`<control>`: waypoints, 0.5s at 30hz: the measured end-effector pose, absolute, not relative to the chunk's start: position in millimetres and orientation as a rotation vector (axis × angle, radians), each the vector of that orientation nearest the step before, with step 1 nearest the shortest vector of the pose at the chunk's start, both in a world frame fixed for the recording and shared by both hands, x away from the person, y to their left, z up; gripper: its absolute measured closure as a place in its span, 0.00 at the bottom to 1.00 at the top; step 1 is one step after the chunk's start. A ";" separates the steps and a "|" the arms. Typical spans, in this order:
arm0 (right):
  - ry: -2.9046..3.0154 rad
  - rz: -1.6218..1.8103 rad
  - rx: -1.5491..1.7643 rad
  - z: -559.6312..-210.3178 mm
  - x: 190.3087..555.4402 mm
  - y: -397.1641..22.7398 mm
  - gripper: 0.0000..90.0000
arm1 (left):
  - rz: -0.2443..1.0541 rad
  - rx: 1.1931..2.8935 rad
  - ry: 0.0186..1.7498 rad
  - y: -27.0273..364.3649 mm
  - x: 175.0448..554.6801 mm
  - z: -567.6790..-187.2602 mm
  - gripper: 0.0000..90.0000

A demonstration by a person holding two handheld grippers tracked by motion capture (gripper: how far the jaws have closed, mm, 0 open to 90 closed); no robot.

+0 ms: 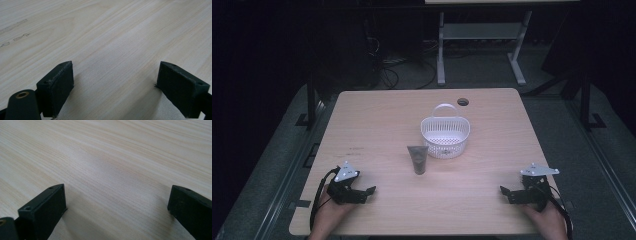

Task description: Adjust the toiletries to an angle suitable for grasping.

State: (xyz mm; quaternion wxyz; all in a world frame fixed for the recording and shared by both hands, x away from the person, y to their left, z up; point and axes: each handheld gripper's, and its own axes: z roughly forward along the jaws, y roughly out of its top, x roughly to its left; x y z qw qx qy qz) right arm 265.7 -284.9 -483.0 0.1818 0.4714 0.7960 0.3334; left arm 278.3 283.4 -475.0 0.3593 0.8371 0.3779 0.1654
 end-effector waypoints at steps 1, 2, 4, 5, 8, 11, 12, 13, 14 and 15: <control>2.247 0.941 1.331 -483.0 265.7 -284.9 0.01 | 0.426 2.159 0.974 283.4 278.3 -475.0 0.15; 2.247 0.941 1.331 -483.0 265.7 -284.9 0.01 | 0.428 2.156 0.977 283.6 278.4 -475.0 0.15; 2.247 0.941 1.331 -483.0 265.7 -284.9 0.01 | 0.427 2.156 0.977 283.6 278.5 -475.0 0.15; 2.247 0.941 1.331 -483.0 265.7 -284.9 0.01 | 0.427 2.156 0.977 283.5 278.5 -475.0 0.15; 2.247 0.941 1.331 -483.0 265.7 -284.9 0.01 | 0.430 2.156 0.976 283.4 278.6 -474.9 0.16; 2.247 0.941 1.331 -483.0 265.7 -284.9 0.01 | 0.432 2.157 0.973 283.1 279.0 -474.8 0.16; 2.247 0.940 1.331 -482.9 265.7 -284.9 0.01 | 0.433 2.158 0.973 283.0 279.3 -474.5 0.17; 2.247 0.940 1.331 -482.9 265.7 -284.9 0.01 | 0.433 2.158 0.973 283.0 279.3 -474.5 0.18; 2.247 0.941 1.332 -482.9 265.7 -284.9 0.01 | 0.430 2.158 0.976 281.9 279.6 -474.1 0.18; 2.247 0.941 1.332 -482.9 265.7 -284.9 0.01 | 0.430 2.158 0.976 281.9 279.6 -474.1 0.18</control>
